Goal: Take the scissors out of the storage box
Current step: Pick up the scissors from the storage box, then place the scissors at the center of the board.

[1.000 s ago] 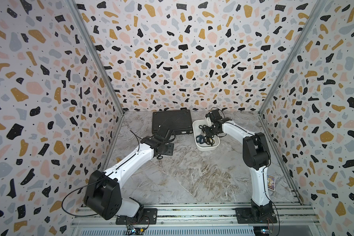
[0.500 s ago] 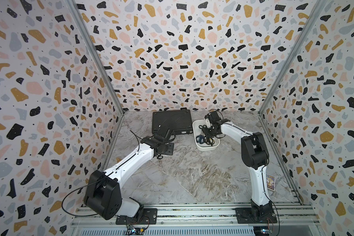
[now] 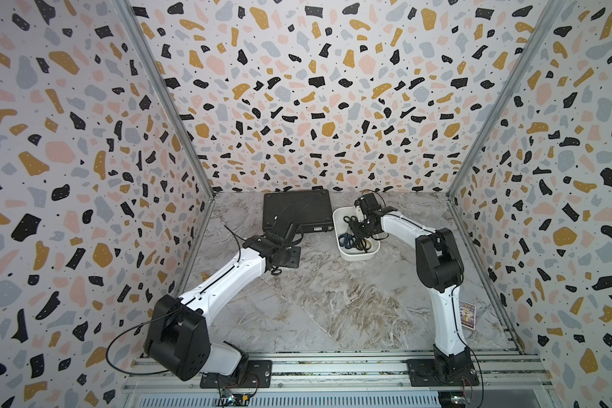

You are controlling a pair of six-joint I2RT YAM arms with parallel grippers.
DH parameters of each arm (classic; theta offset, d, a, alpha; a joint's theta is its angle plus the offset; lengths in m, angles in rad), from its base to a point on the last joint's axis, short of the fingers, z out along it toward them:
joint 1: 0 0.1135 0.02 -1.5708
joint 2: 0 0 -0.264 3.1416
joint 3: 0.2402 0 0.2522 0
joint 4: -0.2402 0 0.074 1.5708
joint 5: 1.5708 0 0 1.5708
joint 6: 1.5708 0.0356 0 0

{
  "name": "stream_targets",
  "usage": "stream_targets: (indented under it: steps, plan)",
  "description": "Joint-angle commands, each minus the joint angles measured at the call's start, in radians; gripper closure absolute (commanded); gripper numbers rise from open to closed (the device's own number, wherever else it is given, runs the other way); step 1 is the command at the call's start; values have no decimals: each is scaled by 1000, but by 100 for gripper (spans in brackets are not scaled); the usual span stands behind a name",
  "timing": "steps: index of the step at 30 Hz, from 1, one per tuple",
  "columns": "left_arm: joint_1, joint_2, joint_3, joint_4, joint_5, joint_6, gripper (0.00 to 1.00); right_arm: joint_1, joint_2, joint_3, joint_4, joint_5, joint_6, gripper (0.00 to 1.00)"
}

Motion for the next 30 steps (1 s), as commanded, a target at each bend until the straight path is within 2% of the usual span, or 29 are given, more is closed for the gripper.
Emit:
stream_targets:
  steps: [1,10,16,19,23,30]
  plan:
    - [-2,-28,2,19,-16,-7,36,5,-41,-18,-22,-7,14,94]
    - [-33,-1,69,-3,-42,19,37,8,-267,-55,-46,6,-3,97]
    - [-92,45,128,-11,-58,33,37,7,-431,-123,-157,100,-67,97]
    - [-125,78,165,-14,-51,38,37,-16,-497,-222,-216,145,-104,97]
    - [-152,124,223,-10,-26,39,37,-84,-592,-427,-213,99,-76,97]
    - [-162,198,329,-27,-1,60,37,-90,-708,-637,-235,86,-51,97]
